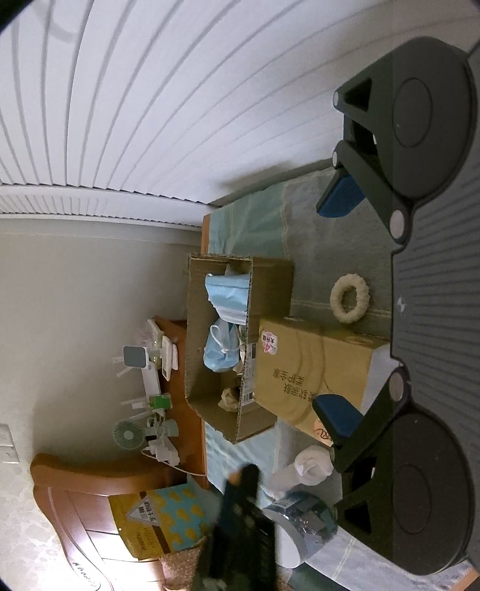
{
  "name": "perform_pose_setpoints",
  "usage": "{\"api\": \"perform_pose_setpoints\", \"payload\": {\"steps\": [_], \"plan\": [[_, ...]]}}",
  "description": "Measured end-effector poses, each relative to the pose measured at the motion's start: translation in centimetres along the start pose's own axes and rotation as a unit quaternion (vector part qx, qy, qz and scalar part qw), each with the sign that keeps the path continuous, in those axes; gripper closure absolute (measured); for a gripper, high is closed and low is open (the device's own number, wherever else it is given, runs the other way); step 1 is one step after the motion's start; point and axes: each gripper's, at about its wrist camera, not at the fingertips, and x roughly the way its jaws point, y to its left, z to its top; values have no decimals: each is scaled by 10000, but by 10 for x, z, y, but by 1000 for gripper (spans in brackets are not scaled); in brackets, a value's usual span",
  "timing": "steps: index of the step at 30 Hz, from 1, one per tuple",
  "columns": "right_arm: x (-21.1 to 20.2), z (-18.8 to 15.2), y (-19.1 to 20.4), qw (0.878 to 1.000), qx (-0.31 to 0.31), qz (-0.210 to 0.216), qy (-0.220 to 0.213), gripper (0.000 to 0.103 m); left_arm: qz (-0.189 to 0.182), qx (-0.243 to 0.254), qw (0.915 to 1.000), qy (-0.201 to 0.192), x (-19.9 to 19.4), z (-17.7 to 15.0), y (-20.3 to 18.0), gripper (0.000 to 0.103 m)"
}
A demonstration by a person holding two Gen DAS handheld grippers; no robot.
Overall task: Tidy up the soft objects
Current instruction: 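Carry the orange piece with the left tool into the cardboard box and release, then grasp the white cloth bundle on the bed with the left tool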
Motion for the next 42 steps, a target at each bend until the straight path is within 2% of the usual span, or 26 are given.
{"api": "perform_pose_setpoints", "payload": {"steps": [10,13,14,15,16,17,18,31,42], "plan": [[-3,-7,-7,10000,34,-57,-17,0,274,-163,9995,9,51,42,26,80],[-4,-8,-10,9999,60,-88,-17,0,320,-277,9991,75,66,49,33,75],[-4,-8,-11,9999,73,-85,-20,0,362,-294,9988,114,69,50,34,64],[-4,-9,-12,9999,82,-74,-14,0,404,-302,9986,177,73,50,35,46],[-4,-9,-12,9999,82,-66,-7,0,423,-317,9984,185,74,50,36,33],[-4,-10,-13,9999,84,-72,-4,0,460,-352,9982,157,75,49,36,14],[-4,-10,-13,9999,90,-78,8,0,517,-400,9978,109,74,47,37,7],[-12,-10,-10,9999,74,-67,-64,0,510,-468,9976,4,46,40,31,1],[-24,-12,-2,9999,-24,-36,-132,0,479,-215,9986,108,22,24,20,1]]}}
